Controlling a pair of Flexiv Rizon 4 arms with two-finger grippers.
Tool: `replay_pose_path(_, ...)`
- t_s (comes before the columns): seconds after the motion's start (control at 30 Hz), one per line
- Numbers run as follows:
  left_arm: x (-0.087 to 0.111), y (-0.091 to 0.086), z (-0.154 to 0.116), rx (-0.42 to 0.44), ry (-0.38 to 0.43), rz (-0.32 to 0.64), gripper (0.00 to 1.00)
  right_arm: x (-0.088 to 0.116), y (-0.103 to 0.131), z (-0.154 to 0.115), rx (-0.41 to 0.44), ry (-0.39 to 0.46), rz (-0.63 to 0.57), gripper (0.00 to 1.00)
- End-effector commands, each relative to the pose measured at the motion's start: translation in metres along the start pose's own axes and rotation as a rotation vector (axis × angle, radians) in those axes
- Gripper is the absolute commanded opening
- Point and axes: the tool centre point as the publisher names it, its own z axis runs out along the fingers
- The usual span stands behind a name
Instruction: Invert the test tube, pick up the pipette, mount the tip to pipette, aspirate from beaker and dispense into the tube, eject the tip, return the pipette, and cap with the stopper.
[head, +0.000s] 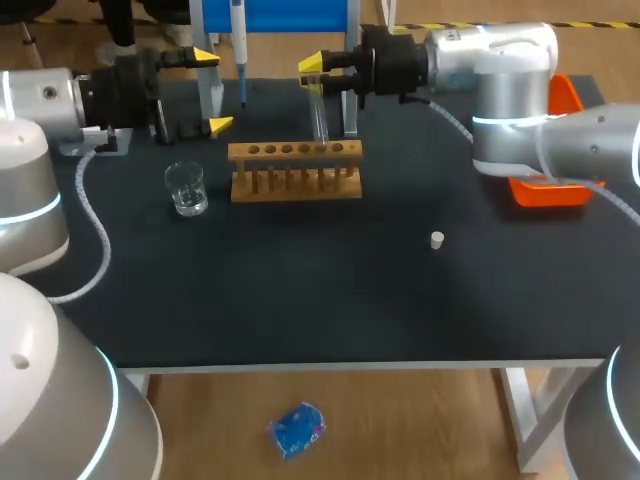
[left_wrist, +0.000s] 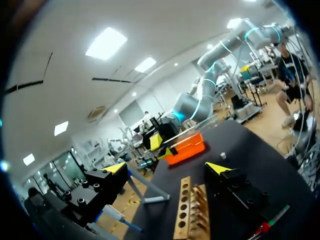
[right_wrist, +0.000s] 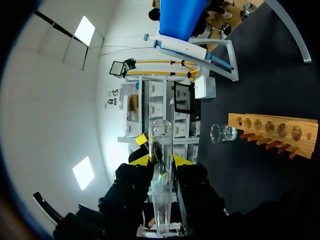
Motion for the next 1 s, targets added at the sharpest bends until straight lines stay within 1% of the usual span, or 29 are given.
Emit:
replay_pose_path(0.03,0.008,-0.007,0.005,0.001,-0.109,0.342,1.00,0.001,-0.001,-0.001,-0.002,-0.002,-0.001,0.00)
replay_pose_path(0.07,0.012,-0.008,0.009,-0.001,-0.097,0.402,1.00,0.001,-0.001,-0.001,-0.002,-0.002,-0.001,0.00)
replay_pose_path(0.1,0.013,-0.009,0.010,-0.001,-0.096,0.431,1.00,0.001,-0.001,-0.001,-0.002,-0.002,-0.001,0.00)
replay_pose_path(0.13,0.014,-0.011,0.013,-0.011,-0.091,0.482,1.00,0.001,-0.001,-0.001,-0.002,-0.002,-0.001,0.00)
replay_pose_path(0.2,0.014,-0.014,0.016,0.004,-0.089,0.528,1.00,0.001,-0.001,-0.001,-0.002,-0.002,-0.001,0.00)
replay_pose_path(0.23,0.015,-0.018,0.018,-0.004,-0.081,0.584,1.00,0.001,-0.001,-0.001,-0.002,-0.002,-0.001,0.00)
replay_pose_path(0.27,0.014,-0.020,0.019,0.005,-0.079,0.600,1.00,0.001,-0.001,-0.001,-0.002,-0.002,-0.001,0.00)
replay_pose_path(0.3,0.014,-0.023,0.021,0.013,-0.080,0.638,1.00,0.001,-0.001,-0.001,-0.002,-0.002,-0.001,0.00)
replay_pose_path(0.4,0.014,-0.026,0.026,0.021,-0.068,0.676,1.00,0.001,-0.001,-0.001,-0.002,-0.002,-0.001,0.00)
replay_pose_path(0.43,0.014,-0.026,0.028,0.029,-0.061,0.674,1.00,0.001,-0.001,-0.001,-0.002,-0.002,-0.001,0.00)
replay_pose_path(0.47,0.015,-0.024,0.032,0.005,-0.028,0.645,1.00,0.001,-0.001,-0.001,-0.002,-0.002,-0.001,0.00)
replay_pose_path(0.5,0.015,-0.022,0.035,-0.002,-0.009,0.625,1.00,0.001,-0.001,-0.001,-0.002,-0.002,-0.001,0.00)
replay_pose_path(0.53,0.016,-0.021,0.036,0.028,-0.006,0.568,1.00,0.001,-0.001,-0.001,-0.002,-0.002,-0.001,0.00)
replay_pose_path(0.8,0.016,-0.021,0.036,0.028,-0.006,0.568,1.00,0.001,-0.001,-0.001,-0.002,-0.002,-0.001,0.00)
replay_pose_path(0.83,0.015,-0.022,0.038,0.052,0.000,0.604,1.00,0.001,-0.001,-0.001,-0.002,-0.002,-0.001,0.00)
replay_pose_path(0.87,0.014,-0.025,0.041,0.089,-0.013,0.672,1.00,0.001,-0.001,-0.001,-0.002,-0.002,-0.001,0.00)
replay_pose_path(0.9,0.015,-0.027,0.043,0.087,-0.005,0.714,1.00,0.001,-0.001,-0.001,-0.002,-0.002,-0.001,0.00)
replay_pose_path(0.97,0.018,-0.030,0.052,0.090,0.052,0.801,1.00,0.001,-0.001,-0.001,-0.002,-0.002,-0.001,0.00)
replay_pose_path(1.0,0.019,-0.031,0.055,0.088,0.062,0.824,1.00,0.001,-0.001,-0.001,-0.002,-0.002,-0.001,0.00)
